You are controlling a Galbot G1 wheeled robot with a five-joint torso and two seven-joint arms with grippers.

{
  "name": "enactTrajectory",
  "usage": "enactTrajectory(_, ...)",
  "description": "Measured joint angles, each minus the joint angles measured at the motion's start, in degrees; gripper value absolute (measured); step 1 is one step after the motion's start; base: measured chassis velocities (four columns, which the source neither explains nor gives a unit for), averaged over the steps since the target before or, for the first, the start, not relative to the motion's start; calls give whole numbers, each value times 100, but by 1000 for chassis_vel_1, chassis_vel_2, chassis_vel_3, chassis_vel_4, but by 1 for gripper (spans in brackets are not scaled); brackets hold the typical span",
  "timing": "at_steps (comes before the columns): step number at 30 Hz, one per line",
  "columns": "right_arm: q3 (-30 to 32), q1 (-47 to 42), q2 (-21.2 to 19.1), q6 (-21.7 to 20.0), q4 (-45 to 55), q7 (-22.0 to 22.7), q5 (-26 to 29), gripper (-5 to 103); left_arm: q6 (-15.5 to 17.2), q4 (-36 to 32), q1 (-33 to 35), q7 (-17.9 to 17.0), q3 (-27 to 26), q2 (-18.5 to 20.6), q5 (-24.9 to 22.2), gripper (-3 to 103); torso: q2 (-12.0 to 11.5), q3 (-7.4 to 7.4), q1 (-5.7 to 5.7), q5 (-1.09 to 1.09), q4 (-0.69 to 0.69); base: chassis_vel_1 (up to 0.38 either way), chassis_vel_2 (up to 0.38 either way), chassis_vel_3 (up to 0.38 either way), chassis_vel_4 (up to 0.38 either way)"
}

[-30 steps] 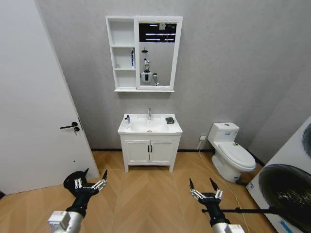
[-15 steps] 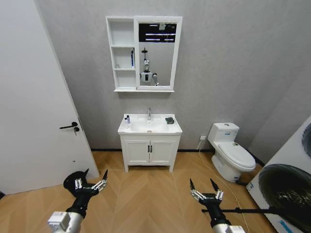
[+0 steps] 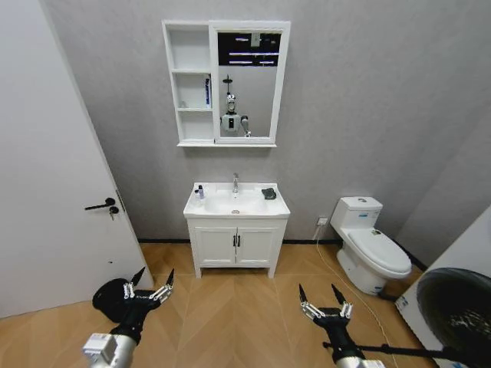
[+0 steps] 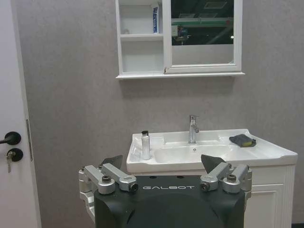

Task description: Move facial cleanser and shampoo from washbasin to cabinet, then wipe washbasin with towel.

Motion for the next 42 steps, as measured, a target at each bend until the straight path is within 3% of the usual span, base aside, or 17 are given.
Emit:
enactTrajectory(19, 4, 23, -30, 137, -119, -22, 9, 100, -15, 179, -74, 10, 21, -98, 83, 93, 1, -1, -1, 2, 0, -336, 330, 325, -337)
enactTrajectory(24, 0, 11, -15, 265, -165, -153, -106, 100, -16, 220, -89, 10, 2, -86, 82, 93, 0, 0, -1, 5, 1, -351, 354, 338, -355)
enactTrajectory(26, -25, 17, 0, 438, -203, -218, -134, 100, -20, 284, -122, 10, 17, -91, 86, 93, 0, 0, 0, -4, -3, -335, 347, 359, -314)
enactTrajectory(29, -21, 43, -7, 552, -235, -282, -150, 100, -27, 332, -131, 10, 52, -99, 117, 93, 0, -1, -1, 4, 1, -337, 327, 326, -313)
enactTrajectory(31, -12, 62, -13, 587, -243, -307, -154, 100, -30, 420, -154, 10, 124, -98, 163, 93, -3, 2, 7, -4, 1, -293, 249, 269, -237)
enactTrajectory(39, 14, 201, -62, 502, -298, -318, -166, 100, 34, 776, -356, -26, 537, 118, 84, 93, -2, 1, 2, 2, -5, -113, 109, 97, -43)
enactTrajectory(42, -23, 360, -125, 323, -308, -319, -172, 100, 48, 1258, -693, -71, 629, 239, 77, 93, 3, -2, -8, -1, 2, 57, -31, -62, 34)
